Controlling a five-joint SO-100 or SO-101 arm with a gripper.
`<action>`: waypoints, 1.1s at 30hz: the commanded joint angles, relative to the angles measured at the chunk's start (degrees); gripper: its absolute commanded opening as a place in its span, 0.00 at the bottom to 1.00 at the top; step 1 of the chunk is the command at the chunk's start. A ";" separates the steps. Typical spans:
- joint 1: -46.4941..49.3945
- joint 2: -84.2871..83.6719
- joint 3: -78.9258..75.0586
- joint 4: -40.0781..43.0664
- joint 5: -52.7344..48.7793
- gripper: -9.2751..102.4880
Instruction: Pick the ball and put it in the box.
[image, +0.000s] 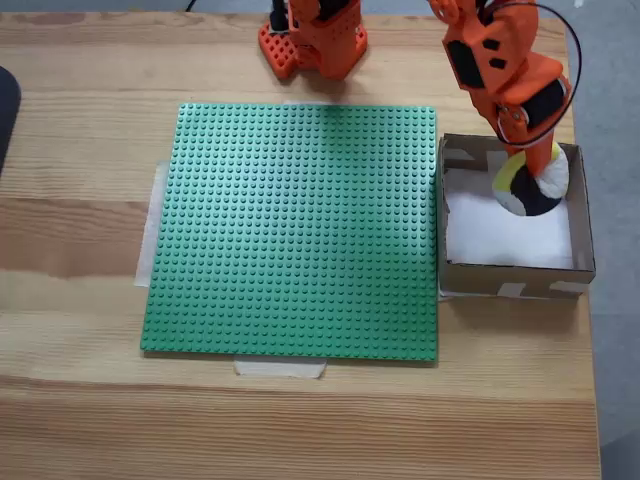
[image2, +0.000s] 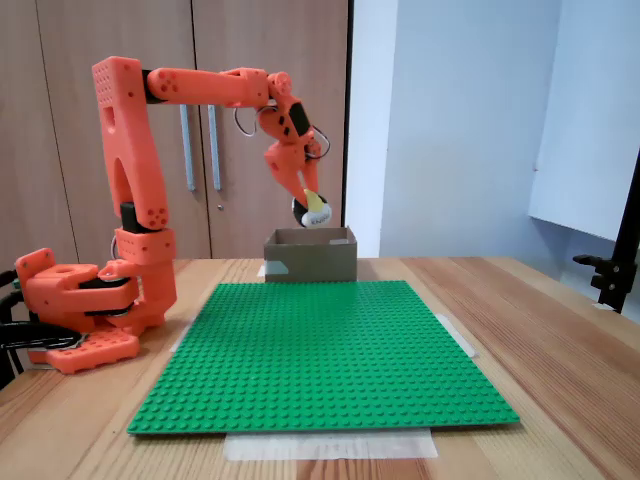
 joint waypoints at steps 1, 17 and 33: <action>0.44 -0.09 -3.78 -1.05 1.14 0.08; 0.00 -5.01 -1.41 -5.45 3.08 0.08; 0.09 -5.01 3.52 -7.29 3.25 0.08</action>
